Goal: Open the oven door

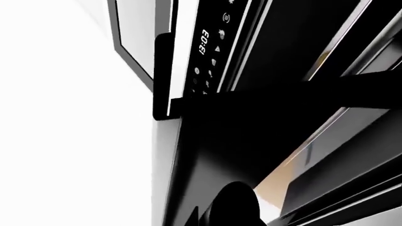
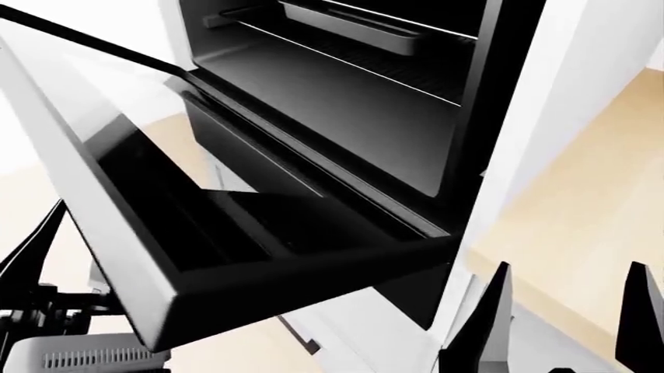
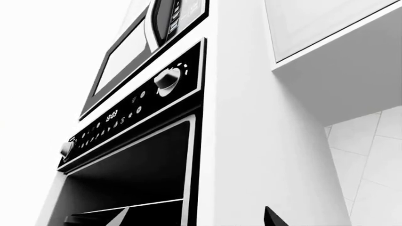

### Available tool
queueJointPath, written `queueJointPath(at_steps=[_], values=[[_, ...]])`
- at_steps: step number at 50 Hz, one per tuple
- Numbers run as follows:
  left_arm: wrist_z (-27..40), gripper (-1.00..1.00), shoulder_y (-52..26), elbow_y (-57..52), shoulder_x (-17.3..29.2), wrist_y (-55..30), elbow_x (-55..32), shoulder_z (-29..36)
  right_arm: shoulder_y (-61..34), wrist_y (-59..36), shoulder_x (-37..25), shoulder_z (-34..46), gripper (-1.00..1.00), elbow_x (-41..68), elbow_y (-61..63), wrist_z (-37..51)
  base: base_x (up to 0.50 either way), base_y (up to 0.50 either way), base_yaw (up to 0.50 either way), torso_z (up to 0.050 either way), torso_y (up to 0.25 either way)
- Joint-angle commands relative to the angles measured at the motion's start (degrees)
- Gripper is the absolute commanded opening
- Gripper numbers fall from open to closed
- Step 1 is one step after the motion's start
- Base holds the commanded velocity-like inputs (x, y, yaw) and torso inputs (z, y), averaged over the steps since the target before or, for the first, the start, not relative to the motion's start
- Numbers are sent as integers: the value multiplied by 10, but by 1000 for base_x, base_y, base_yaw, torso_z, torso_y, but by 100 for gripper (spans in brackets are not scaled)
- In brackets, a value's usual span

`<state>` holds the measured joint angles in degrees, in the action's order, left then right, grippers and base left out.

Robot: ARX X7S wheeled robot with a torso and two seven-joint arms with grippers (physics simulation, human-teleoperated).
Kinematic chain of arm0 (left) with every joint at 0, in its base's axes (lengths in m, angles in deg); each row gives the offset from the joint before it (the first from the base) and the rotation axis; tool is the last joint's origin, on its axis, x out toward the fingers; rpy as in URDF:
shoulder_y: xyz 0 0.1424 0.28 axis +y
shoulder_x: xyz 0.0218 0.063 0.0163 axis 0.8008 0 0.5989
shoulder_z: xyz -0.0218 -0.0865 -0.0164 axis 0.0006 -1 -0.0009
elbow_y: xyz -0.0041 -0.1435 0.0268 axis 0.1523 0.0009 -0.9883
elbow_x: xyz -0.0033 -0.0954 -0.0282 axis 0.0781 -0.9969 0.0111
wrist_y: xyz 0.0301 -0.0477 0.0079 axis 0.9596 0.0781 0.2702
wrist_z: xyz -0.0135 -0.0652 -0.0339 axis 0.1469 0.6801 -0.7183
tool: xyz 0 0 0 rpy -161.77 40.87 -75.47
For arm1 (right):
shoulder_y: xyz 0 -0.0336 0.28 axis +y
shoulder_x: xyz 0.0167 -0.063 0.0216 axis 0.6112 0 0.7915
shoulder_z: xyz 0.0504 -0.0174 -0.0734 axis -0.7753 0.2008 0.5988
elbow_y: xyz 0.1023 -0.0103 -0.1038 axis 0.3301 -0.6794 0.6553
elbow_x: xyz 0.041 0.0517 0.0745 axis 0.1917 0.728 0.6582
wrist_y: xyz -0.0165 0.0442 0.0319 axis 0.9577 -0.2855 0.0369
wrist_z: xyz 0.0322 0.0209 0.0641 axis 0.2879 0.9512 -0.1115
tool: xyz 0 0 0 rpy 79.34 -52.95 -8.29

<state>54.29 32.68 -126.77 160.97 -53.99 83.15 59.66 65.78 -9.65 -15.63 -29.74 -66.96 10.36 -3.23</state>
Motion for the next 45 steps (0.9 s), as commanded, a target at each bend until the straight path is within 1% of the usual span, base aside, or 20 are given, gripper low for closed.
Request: queueJointPath(at_steps=[1, 5, 8, 18, 27, 45], values=[[321, -100, 77, 0, -108, 26, 126, -291, 1, 4, -1, 1, 100, 2, -3, 2, 0, 0, 0, 10, 12], [319, -100, 107, 13, -157, 44, 137, -324, 1, 4, -2, 1, 100, 3, -3, 2, 0, 0, 0, 0, 6], [313, -100, 129, 22, -176, 57, 140, -342, 1, 5, -2, 2, 100, 2, -3, 2, 0, 0, 0, 3, 4], [294, -100, 152, 40, -202, 75, 152, -356, 0, 3, -2, 1, 100, 3, -1, 2, 0, 0, 0, 1, 5], [291, -100, 168, 56, -226, 89, 156, -366, 0, 3, -2, 2, 100, 4, 0, 3, 0, 0, 0, 2, 5], [297, -100, 188, 117, -298, 127, 175, -365, -2, 6, -4, 2, 100, 6, -2, 4, 0, 0, 0, 1, 4]])
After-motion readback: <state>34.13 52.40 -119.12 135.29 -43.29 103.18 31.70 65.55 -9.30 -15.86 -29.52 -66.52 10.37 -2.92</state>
